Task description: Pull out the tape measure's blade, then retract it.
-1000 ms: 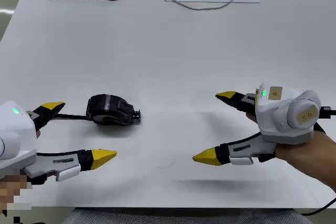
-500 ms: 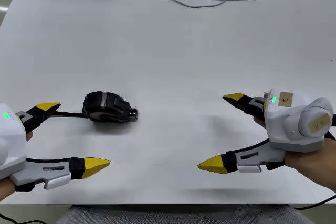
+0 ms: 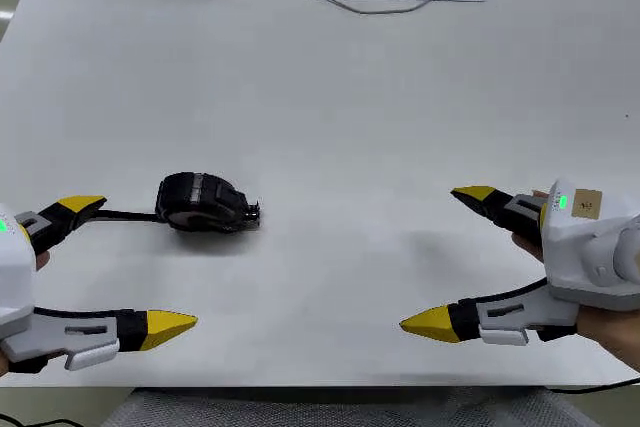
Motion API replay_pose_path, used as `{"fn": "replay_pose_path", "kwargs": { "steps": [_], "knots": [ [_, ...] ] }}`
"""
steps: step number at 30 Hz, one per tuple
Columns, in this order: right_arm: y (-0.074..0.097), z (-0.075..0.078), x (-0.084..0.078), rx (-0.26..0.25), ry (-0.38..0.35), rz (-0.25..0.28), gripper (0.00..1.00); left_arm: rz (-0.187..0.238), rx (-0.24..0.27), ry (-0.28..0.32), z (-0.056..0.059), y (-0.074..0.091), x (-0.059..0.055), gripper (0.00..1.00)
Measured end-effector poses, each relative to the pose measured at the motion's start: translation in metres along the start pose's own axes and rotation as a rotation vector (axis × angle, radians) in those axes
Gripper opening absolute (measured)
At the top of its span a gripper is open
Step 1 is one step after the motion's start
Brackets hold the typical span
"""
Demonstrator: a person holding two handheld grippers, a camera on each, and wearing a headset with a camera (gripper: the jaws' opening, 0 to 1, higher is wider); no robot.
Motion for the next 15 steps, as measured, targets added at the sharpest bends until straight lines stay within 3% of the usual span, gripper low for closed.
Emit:
{"fn": "replay_pose_path", "kwargs": {
  "steps": [15],
  "knots": [
    [0.012,0.003,-0.008,-0.028,-0.023,-0.012,0.99,-0.014,0.005,-0.012,-0.006,0.009,-0.003,0.99]
  ]
}}
Point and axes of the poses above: the centre of the closed fingertips' face, and the gripper's own axes: y roughly backward along the fingers, z roughly to its right, x roughly out of its top, the point moved 4 cm from there along y, roughly backward along the fingers, and after that the axes turned 5 degrees about x, right-handed, at the moved point
